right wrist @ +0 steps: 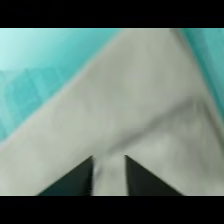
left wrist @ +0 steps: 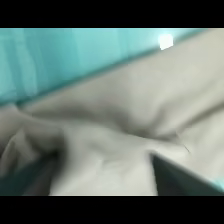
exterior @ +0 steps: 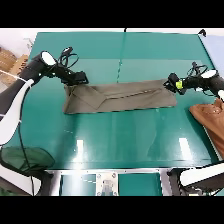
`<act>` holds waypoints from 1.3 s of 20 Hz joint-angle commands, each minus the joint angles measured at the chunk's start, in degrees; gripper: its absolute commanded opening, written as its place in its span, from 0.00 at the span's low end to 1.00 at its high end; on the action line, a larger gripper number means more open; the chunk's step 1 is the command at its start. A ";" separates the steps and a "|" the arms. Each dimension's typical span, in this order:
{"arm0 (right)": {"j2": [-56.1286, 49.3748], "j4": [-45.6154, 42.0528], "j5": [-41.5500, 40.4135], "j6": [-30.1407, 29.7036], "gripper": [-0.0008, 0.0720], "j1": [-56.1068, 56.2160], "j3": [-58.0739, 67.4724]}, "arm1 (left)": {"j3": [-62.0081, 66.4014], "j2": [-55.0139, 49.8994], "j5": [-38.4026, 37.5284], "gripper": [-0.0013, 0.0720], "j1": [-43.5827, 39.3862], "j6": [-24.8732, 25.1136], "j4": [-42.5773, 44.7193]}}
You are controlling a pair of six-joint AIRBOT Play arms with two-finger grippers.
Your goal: Fold the shirts.
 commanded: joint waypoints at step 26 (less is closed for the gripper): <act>-6.14 7.85 40.65 -17.77 0.03 -8.11 21.09 | 8.04 -7.21 -2.82 0.06 -15.10 -2.27 -4.63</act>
